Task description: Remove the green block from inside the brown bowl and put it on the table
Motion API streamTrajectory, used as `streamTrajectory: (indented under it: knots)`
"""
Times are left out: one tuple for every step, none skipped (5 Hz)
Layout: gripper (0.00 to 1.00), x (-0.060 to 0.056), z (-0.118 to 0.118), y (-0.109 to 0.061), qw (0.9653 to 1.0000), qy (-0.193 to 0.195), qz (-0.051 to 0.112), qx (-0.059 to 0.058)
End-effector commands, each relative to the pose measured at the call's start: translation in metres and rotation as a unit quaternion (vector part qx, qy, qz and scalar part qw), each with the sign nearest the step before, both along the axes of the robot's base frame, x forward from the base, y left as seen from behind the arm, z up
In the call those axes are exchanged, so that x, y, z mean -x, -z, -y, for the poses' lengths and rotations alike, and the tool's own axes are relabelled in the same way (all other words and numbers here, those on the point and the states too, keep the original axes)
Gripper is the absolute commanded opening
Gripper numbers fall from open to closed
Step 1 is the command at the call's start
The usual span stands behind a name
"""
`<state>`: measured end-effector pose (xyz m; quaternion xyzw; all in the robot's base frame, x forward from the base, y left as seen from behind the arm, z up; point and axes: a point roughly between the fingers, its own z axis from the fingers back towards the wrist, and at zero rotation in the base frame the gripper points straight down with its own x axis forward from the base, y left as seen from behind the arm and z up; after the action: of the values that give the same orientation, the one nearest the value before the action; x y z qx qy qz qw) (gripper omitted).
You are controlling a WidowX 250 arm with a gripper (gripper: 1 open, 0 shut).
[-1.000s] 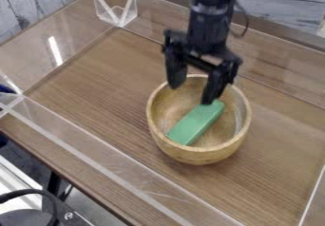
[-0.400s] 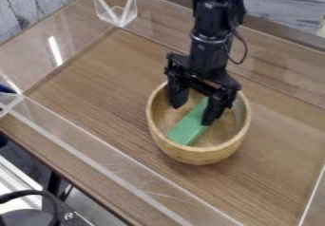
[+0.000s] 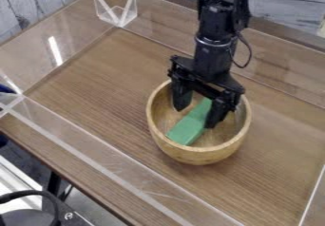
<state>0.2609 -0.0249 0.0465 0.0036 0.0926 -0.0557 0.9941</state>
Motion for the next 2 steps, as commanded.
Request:
streamTrajectory:
  knots:
    - [1.0,-0.0086,0.0025,-0.0124,0.9996,0.006,0.026,-0.007]
    - [1.0,-0.0083,0.0038,-0.0137,0.9995,0.006,0.028,-0.013]
